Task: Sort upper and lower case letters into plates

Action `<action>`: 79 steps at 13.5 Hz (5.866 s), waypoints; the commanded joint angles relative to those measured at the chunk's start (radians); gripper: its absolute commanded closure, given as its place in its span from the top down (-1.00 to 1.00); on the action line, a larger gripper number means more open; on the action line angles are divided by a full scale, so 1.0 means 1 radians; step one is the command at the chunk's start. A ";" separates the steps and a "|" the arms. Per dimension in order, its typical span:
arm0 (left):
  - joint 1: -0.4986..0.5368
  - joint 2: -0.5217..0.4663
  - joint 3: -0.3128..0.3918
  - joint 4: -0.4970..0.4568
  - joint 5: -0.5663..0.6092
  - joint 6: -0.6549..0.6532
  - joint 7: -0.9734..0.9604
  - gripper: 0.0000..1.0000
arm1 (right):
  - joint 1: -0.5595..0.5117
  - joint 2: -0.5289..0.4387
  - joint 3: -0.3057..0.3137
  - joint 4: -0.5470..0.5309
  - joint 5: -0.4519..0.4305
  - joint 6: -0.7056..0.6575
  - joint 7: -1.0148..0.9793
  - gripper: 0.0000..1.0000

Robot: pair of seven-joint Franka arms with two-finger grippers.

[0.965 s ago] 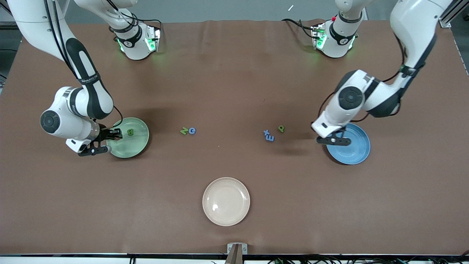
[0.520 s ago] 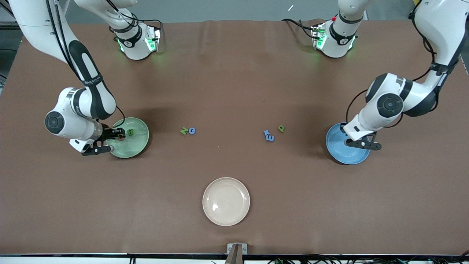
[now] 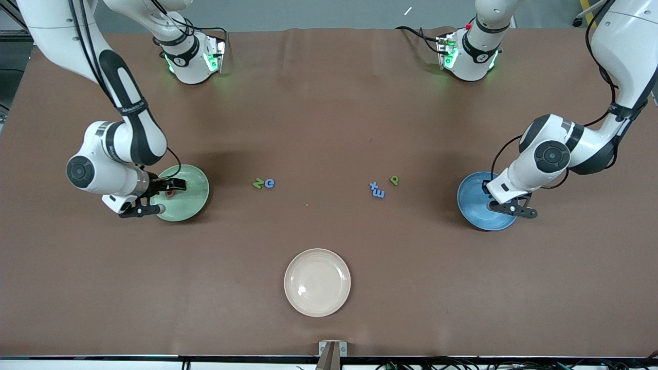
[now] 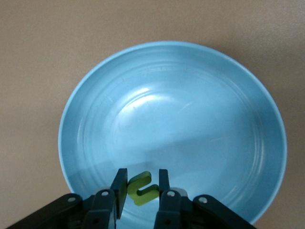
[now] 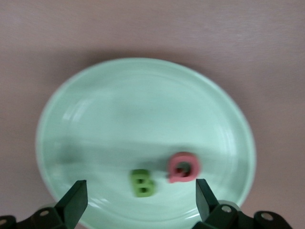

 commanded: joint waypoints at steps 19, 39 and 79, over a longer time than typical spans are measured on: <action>-0.013 0.017 -0.243 0.090 -0.078 -0.246 -0.116 1.00 | 0.446 0.092 -0.009 -0.031 0.038 0.324 0.919 1.00; -0.477 0.127 -0.093 0.112 -0.012 -0.020 -1.435 1.00 | 0.527 0.102 -0.012 -0.063 0.024 0.328 1.000 0.65; 0.081 0.133 -0.370 0.006 0.048 -0.239 -0.501 -0.62 | 0.097 -0.028 -0.003 0.052 -0.016 -0.103 0.337 1.00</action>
